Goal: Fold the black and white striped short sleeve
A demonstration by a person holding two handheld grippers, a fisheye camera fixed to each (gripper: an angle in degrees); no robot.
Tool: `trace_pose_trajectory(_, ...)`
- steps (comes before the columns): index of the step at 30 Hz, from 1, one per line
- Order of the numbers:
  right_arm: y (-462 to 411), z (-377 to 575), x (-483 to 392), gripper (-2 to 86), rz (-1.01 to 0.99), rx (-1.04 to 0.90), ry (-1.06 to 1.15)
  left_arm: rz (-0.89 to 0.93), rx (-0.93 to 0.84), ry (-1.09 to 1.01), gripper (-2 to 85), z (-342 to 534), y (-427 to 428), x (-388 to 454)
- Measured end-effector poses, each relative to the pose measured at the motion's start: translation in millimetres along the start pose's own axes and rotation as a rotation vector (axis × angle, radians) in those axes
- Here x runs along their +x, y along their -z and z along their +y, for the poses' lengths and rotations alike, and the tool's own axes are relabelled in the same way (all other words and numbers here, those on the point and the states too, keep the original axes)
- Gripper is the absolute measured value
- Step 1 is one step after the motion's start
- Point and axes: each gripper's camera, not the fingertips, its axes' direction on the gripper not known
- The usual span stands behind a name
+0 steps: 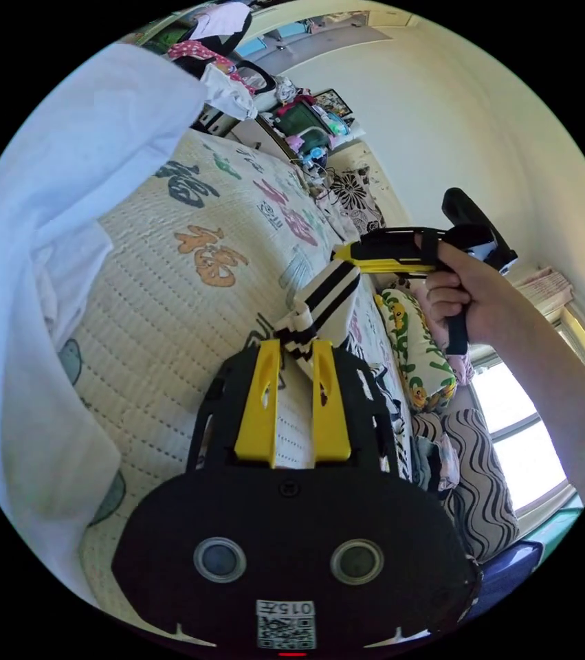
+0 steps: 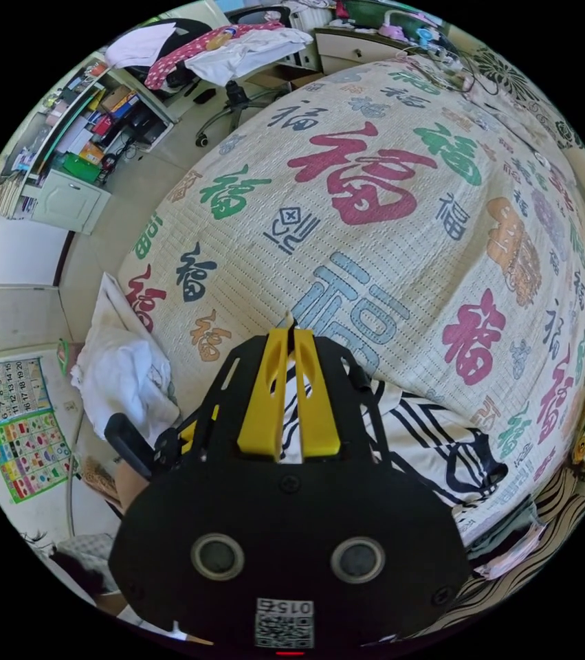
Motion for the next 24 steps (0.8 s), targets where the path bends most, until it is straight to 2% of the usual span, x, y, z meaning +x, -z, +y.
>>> trace_pose_trajectory(4,8.2,1.2,5.9,-0.6,0.028,-0.011,0.016,-0.003,0.011,0.011,1.2,11.0,-0.7,5.2)
trace_pose_trajectory(8,22.5,6.8,18.5,-0.6,-0.001,-0.019,0.033,0.153,0.142,0.049,-0.1,49.5,33.9,-3.5)
trace_pose_trajectory(13,58.7,33.1,31.6,-0.5,-0.078,0.047,0.079,0.187,0.235,-0.087,-0.8,91.4,69.7,23.1)
trace_pose_trajectory(16,90.7,77.3,60.2,-0.4,-0.114,0.116,0.087,0.181,0.211,-0.224,-0.9,106.3,72.6,52.5)
trace_pose_trajectory(18,112.9,126.4,100.1,-0.3,-0.213,0.189,0.019,0.161,0.154,-0.311,-0.9,118.3,55.9,75.9)
trace_pose_trajectory(21,126.8,202.1,153.3,0.0,-0.319,0.276,-0.064,0.186,0.12,-0.333,-0.8,139.2,41.2,94.8)
trace_pose_trajectory(24,109.2,272.9,201.1,0.6,-0.292,0.221,-0.139,0.2,0.092,-0.344,-0.2,164.6,31.4,106.3)
